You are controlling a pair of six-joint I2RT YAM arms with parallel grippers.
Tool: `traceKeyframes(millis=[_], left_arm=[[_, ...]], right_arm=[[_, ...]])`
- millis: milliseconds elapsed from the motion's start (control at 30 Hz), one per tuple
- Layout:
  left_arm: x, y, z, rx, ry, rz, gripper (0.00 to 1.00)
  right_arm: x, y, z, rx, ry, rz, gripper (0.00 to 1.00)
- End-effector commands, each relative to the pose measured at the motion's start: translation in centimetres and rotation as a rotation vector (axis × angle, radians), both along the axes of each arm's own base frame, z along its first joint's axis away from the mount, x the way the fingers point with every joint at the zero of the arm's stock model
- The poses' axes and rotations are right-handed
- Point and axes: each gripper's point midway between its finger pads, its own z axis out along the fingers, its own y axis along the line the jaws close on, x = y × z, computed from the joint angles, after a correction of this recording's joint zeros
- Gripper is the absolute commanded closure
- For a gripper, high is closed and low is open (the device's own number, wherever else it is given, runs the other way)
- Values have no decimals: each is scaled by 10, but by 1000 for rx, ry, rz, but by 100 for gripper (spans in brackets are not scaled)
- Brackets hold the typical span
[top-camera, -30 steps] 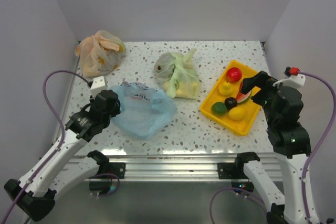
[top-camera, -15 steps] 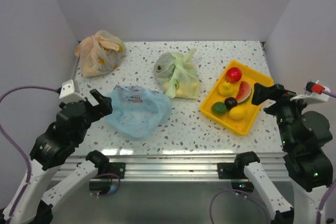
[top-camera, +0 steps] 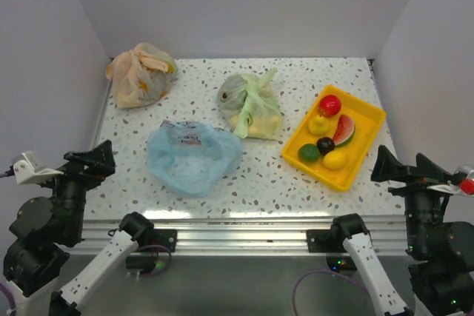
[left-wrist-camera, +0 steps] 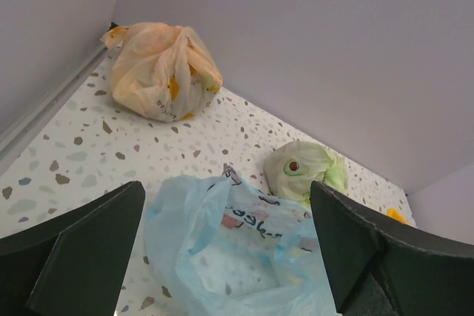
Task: Untie the knot of the plastic bag and take out the fruit
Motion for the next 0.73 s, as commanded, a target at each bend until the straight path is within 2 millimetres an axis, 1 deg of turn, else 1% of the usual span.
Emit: traceKeyframes(millis=[0, 133, 233, 500, 700], left_arm=[[-4, 15, 7, -27, -66, 73, 0], [-11, 27, 6, -75, -105, 124, 0], [-14, 32, 4, -99, -132, 145, 0], [-9, 33, 0, -108, -114, 170, 0], [-8, 40, -2, -128, -127, 223, 0]], right_arm=[[-1, -6, -4, -43, -3, -28, 1], [1, -5, -6, -55, -12, -26, 1], [4, -3, -9, -57, -9, -19, 1], [11, -2, -12, -74, -1, -19, 1], [15, 1, -13, -82, 3, -4, 1]])
